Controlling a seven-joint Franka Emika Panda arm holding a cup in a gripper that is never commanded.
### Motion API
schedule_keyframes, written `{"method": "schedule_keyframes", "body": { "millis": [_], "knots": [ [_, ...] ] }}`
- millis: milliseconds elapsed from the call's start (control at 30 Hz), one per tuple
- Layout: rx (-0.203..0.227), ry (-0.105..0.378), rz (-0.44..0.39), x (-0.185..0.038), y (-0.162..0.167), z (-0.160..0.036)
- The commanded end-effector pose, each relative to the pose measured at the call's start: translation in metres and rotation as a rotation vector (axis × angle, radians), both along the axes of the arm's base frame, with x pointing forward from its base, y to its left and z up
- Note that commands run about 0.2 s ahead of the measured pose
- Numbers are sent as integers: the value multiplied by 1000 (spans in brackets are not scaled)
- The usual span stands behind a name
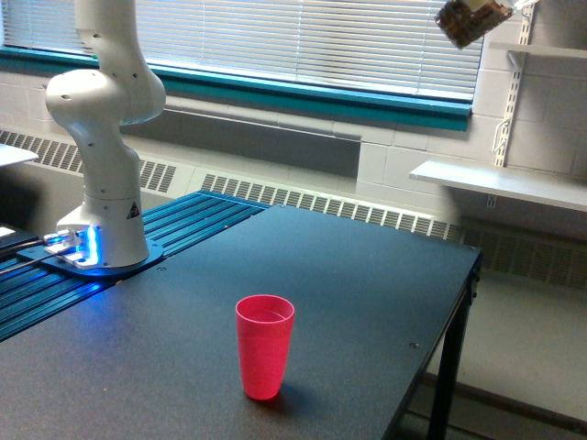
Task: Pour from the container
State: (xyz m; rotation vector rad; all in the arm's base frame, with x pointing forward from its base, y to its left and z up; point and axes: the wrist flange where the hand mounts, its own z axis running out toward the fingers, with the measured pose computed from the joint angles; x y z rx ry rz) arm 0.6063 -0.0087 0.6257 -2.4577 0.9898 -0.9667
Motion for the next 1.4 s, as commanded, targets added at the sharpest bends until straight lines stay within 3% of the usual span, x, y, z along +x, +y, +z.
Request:
{"method": "schedule_keyframes", "body": {
  "millis": [33, 300, 700, 1033, 1400],
  "knots": [
    [-1, -26, 1, -5, 13, 15],
    [-6, 8, -19, -13, 5, 8],
    [-11, 65, -145, -37, -29, -17],
    [38, 108, -283, -71, -69, -57],
    [83, 195, -416, -113, -106, -105]
  ]
}}
